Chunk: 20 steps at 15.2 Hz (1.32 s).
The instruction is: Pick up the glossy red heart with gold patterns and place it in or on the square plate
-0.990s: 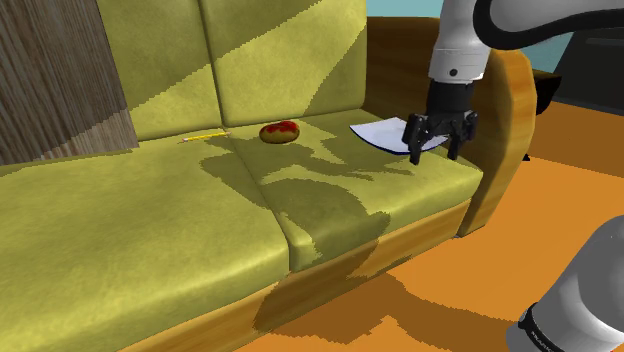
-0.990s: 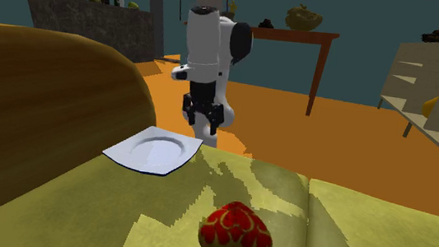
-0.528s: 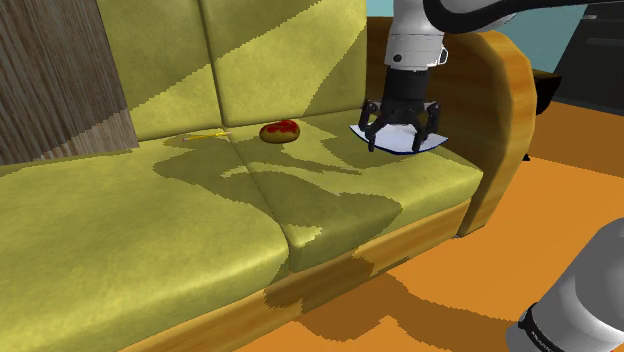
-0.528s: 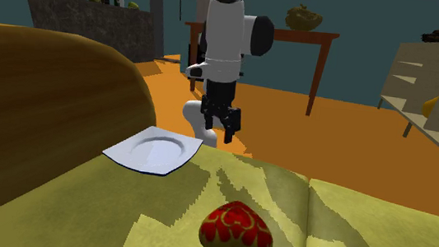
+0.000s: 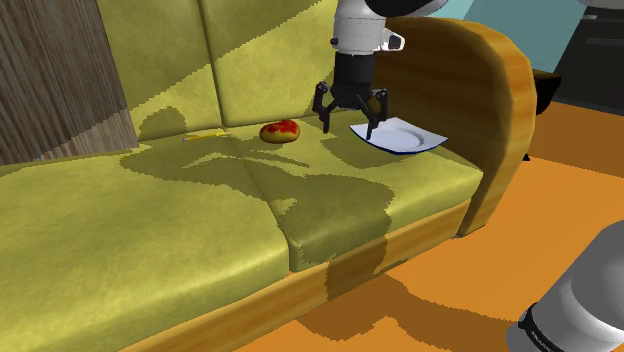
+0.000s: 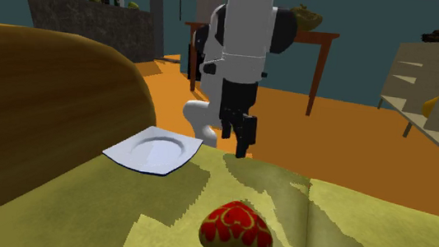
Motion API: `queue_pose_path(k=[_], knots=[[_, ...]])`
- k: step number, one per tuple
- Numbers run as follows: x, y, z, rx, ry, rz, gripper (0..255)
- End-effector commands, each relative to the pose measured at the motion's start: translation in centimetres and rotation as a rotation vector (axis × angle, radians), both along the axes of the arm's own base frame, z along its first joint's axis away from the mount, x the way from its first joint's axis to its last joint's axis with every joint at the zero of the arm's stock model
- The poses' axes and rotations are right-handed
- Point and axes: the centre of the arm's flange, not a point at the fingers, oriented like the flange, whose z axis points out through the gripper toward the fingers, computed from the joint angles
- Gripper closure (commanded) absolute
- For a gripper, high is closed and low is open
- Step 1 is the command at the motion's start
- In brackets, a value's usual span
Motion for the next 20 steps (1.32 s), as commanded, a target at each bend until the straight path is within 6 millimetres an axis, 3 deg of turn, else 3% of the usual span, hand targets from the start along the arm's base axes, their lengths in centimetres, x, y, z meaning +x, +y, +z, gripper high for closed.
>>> queue_pose_path(k=[1,9,16,20], knots=[[2.4,1.2,0.8,-0.003,-0.009,-0.083,0],[11.6,3.2,3.3,-0.021,-0.042,-0.372,0],[11.7,3.1,-0.4,-0.021,-0.042,-0.372,0],[11.7,3.1,-0.7,-0.021,-0.042,-0.372,0]])
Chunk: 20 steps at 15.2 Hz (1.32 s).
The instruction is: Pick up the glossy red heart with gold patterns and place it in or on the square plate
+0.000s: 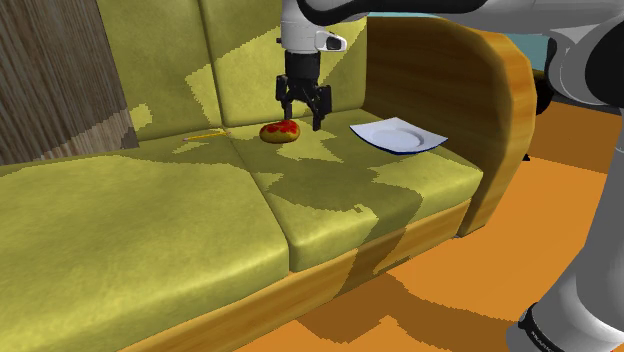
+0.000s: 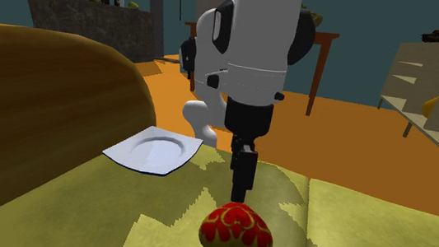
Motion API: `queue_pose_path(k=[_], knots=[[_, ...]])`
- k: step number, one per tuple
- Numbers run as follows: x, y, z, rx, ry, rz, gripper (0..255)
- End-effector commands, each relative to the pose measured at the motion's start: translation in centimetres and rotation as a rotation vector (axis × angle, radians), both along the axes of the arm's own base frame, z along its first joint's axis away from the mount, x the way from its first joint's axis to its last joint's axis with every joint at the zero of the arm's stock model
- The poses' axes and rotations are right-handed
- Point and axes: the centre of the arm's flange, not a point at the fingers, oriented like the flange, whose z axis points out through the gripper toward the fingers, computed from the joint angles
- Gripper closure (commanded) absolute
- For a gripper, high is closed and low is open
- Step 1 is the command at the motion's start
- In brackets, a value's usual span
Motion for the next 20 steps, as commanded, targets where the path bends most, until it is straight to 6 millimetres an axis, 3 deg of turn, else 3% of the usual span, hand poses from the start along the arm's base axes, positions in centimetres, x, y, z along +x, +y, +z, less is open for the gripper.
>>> queue_pose_path(k=[1,4,5,14,15,20], knots=[[0.0,0.0,-0.1,0.000,0.000,0.000,0],[0.0,0.0,-0.1,0.000,0.000,0.000,0],[0.0,0.0,-0.1,0.000,0.000,0.000,255],[0.0,0.0,-0.1,0.000,0.000,0.000,255],[0.0,0.0,-0.1,0.000,0.000,0.000,0],[3.2,-2.1,0.0,-0.030,-0.189,0.259,0]])
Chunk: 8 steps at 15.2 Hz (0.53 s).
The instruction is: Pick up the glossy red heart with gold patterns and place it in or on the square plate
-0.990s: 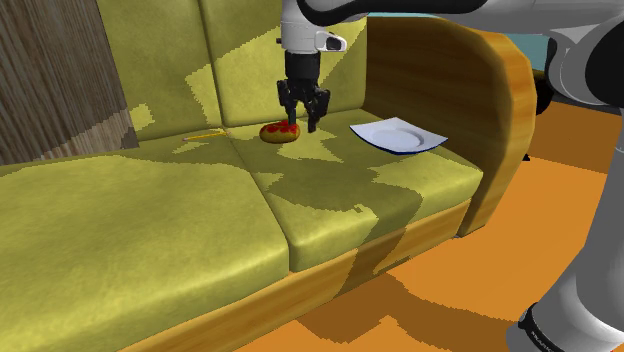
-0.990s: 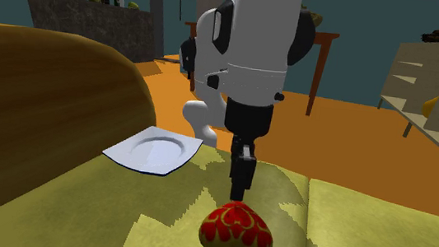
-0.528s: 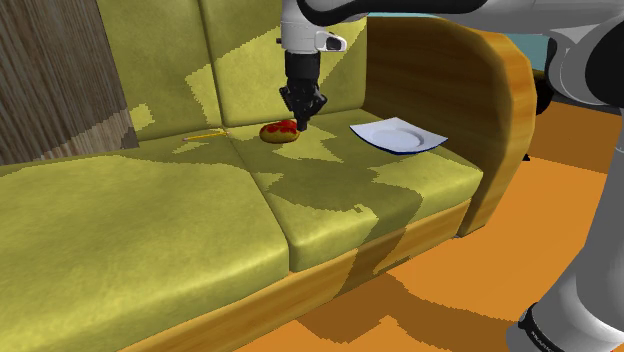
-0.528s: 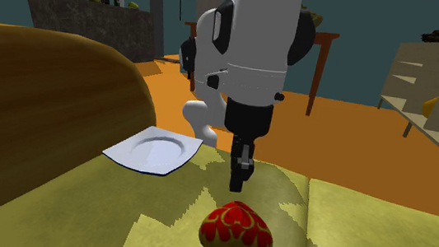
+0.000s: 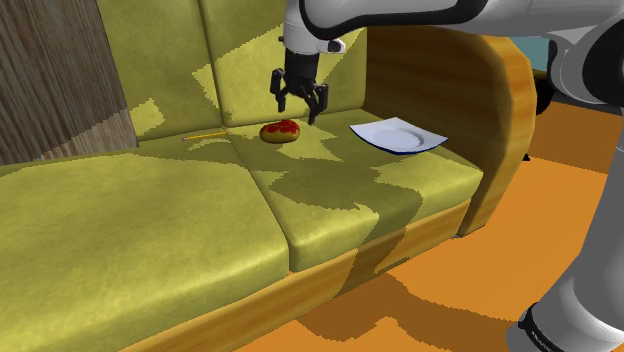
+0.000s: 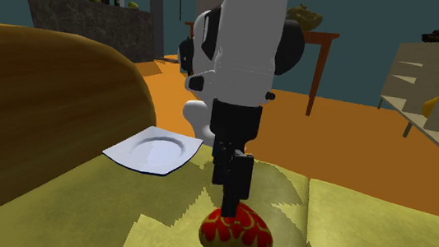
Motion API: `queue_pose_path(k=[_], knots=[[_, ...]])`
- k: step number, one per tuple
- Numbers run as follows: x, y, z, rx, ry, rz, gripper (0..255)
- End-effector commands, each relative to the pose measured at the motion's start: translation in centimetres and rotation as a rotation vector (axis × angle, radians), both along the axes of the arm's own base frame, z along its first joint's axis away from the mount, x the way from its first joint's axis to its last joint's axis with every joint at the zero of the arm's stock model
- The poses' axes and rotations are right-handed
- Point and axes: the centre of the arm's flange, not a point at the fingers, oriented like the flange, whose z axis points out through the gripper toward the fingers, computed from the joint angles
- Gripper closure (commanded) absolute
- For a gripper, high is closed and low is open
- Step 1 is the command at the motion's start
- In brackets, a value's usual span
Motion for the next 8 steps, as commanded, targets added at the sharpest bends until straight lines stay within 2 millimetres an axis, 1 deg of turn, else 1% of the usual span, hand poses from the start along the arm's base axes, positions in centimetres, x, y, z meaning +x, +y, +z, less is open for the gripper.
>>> queue_pose_path(k=[1,8], knots=[[1.4,-0.5,0.1,-0.011,-0.065,0.090,0],[2.3,-0.5,-3.5,-0.011,-0.065,0.090,0]])
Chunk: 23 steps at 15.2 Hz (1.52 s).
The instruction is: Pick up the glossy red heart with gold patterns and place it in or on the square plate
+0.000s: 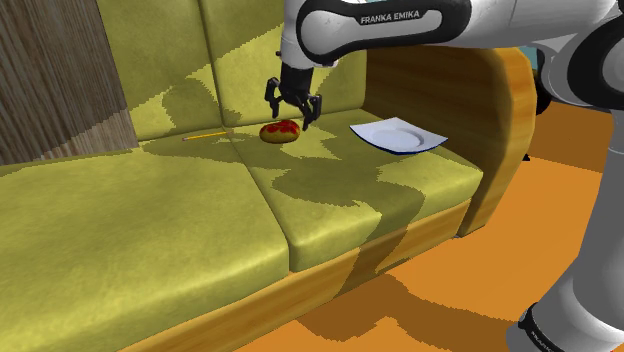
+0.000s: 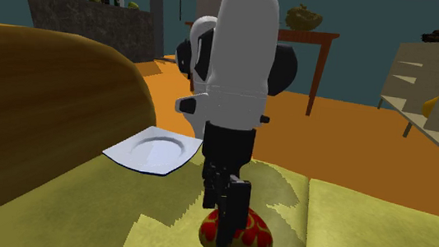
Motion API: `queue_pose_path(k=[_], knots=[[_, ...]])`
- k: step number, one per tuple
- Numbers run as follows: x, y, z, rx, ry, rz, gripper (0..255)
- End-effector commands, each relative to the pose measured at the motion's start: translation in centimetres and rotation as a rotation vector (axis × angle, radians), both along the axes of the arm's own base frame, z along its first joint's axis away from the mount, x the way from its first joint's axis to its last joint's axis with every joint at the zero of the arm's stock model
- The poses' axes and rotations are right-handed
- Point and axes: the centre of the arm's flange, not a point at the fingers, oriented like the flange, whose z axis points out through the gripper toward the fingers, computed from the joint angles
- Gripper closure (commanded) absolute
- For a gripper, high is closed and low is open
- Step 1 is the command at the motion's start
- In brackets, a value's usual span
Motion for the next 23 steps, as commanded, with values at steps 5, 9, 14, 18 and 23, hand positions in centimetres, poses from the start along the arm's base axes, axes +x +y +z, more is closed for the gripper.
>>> queue_pose_path(k=[5,9,14,18,23], knots=[[0.2,-0.1,-0.9,0.000,-0.001,0.001,0],[0.2,-0.1,-0.9,0.000,-0.001,0.001,255],[0.2,-0.1,-0.8,0.000,-0.001,0.001,255],[0.2,-0.1,-0.9,0.000,-0.001,0.001,255],[0.2,-0.1,1.8,0.000,-0.001,0.001,255]])
